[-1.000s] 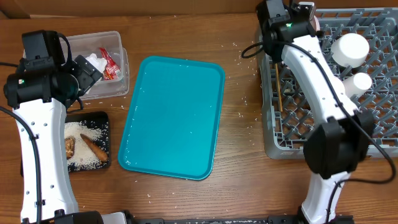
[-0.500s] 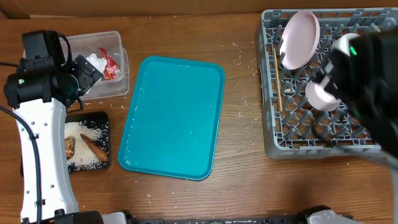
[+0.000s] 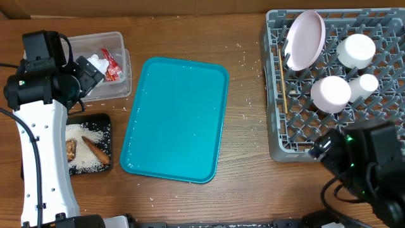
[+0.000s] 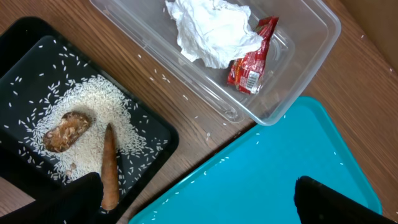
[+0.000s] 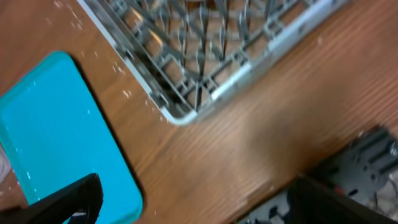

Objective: Sort waste into correct bins and load items into the dishwasher

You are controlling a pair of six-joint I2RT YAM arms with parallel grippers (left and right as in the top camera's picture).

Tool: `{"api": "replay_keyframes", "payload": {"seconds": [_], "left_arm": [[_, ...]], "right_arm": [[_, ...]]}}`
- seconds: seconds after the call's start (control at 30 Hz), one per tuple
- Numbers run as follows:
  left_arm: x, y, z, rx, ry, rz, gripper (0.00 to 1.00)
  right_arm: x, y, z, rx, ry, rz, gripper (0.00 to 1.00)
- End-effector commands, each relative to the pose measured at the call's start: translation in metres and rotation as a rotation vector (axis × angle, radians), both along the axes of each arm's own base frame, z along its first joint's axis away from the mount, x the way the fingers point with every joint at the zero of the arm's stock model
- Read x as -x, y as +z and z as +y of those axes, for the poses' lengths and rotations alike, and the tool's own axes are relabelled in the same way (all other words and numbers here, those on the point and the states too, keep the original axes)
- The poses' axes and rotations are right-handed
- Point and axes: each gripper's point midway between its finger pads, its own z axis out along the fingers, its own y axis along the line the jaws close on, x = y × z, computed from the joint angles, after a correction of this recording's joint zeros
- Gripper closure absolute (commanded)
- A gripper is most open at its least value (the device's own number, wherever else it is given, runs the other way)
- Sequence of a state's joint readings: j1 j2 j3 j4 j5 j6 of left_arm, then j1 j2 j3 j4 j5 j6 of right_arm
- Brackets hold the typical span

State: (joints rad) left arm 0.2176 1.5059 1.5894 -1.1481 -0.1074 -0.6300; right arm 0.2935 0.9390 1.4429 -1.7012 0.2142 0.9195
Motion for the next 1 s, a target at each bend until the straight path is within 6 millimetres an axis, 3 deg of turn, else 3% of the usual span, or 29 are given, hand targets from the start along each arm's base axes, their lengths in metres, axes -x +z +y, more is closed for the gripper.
{"api": "replay_keyframes", "payload": {"seconds": [0.0,0.53,0.73,0.97], "left_arm": [[0.000,0.001,-0.001,0.005,0.009,-0.005,0.00],[0.000,0.001,-0.001,0.005,0.009,-0.005,0.00],[0.000,0.001,-0.001,0.005,0.009,-0.005,0.00],[0.000,0.001,-0.001,0.005,0.009,-0.005,0.00]], "right_arm": [[0.003,-0.018,0.014,-0.078,-0.023,0.073,0.00],[-0.014,-0.022,0.009,0.035,0.080,0.074,0.00],[-0.042,-0.008,0.009,0.064,0.199,-0.185,0.00],[-0.048,-0.014,0.004,0.063,0.275,-0.493,0.00]]}}
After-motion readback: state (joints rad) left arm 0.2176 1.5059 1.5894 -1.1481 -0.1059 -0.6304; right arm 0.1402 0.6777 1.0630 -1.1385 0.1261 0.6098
